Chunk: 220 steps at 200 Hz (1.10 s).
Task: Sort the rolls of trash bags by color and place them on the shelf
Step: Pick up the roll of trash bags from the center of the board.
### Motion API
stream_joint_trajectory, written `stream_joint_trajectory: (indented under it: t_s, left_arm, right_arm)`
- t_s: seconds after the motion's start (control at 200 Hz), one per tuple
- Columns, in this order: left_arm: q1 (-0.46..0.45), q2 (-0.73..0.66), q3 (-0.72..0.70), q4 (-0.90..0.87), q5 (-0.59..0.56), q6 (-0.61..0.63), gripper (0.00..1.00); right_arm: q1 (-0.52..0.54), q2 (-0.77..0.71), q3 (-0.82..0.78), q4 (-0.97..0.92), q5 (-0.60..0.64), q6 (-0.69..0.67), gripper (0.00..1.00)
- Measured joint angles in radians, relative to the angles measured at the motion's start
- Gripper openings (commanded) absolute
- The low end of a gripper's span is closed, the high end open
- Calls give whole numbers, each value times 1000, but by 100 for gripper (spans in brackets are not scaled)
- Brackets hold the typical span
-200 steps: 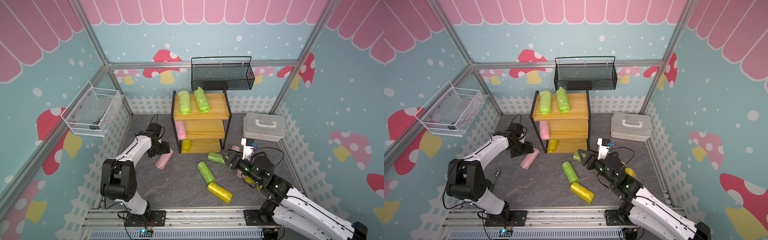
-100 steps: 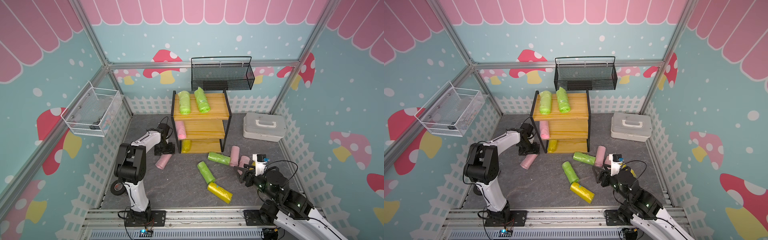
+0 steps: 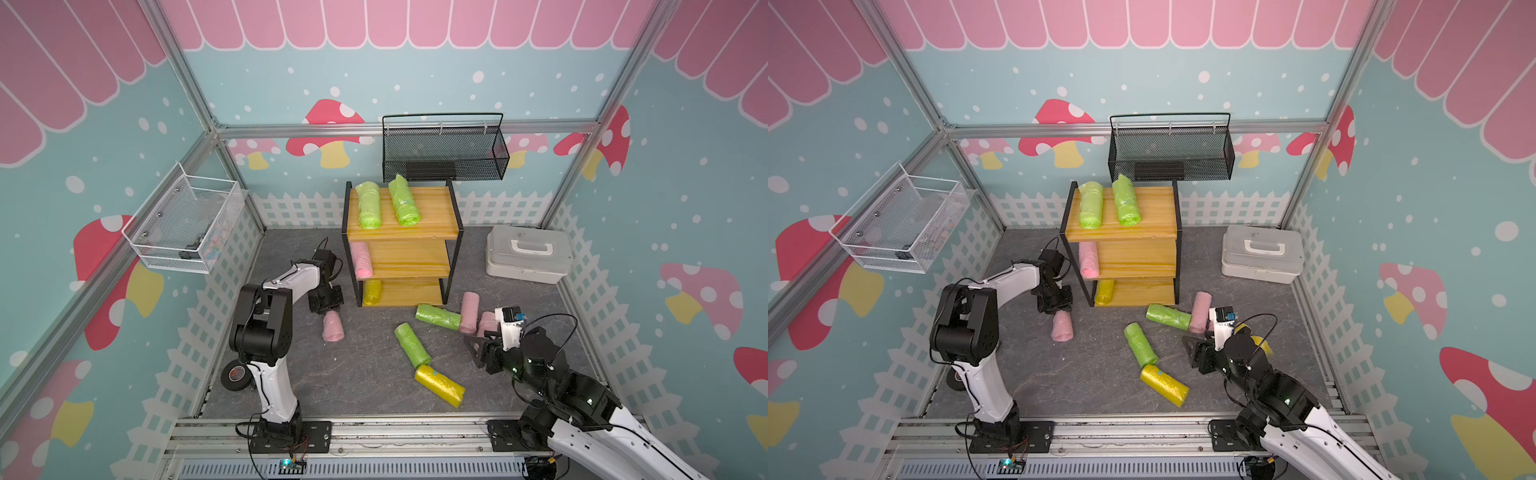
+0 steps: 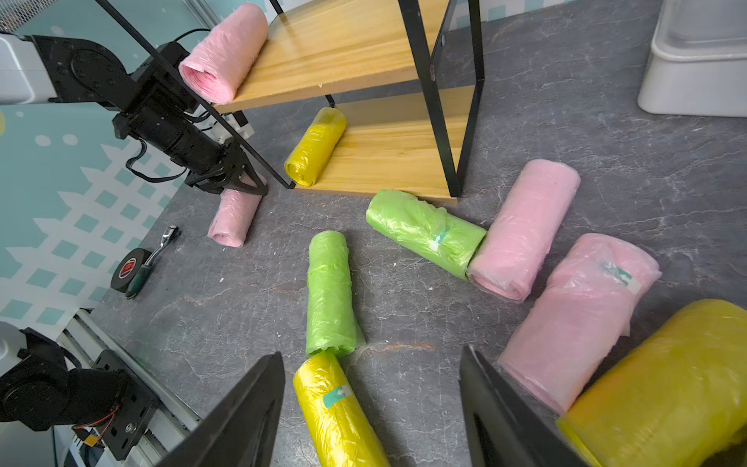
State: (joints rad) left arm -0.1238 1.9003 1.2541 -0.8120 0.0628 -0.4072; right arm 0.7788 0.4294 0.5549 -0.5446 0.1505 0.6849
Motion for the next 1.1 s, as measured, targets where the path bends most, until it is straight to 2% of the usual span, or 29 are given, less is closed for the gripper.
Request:
stream_joint_trajectory:
  t_s: [0.035, 0.09, 0.155, 0.27, 0.38, 0.495, 0.625, 0.796, 1.101]
  left_arm:
    - [3, -18, -24, 18, 6, -13, 0]
    - [6, -58, -76, 40, 21, -36, 0]
    - [8, -121, -151, 51, 42, -63, 0]
    - [7, -293, -291, 52, 100, -119, 0]
    - [-7, -528, -368, 50, 158, -189, 0]
    - [-61, -758, -409, 72, 212, -278, 0]
    - [-136, -925, -460, 88, 243, -396, 0]
    - [-195, -1023, -501, 94, 253, -536, 0]
    - [-312, -1040, -497, 129, 232, -677, 0]
  right_arm:
    - [0, 14, 8, -11, 1, -1, 75]
    - [0, 38, 19, -24, 0, -8, 85]
    - [0, 71, 38, -39, -8, -32, 91]
    - [0, 147, 86, -55, -69, -84, 92]
    - [0, 285, 168, -56, -186, -109, 92]
    - [8, 447, 254, -31, -298, -100, 93]
    - [79, 538, 312, 6, -351, -69, 95]
    - [201, 652, 434, 69, -361, -39, 96]
    - [326, 850, 491, 218, -369, 11, 96]
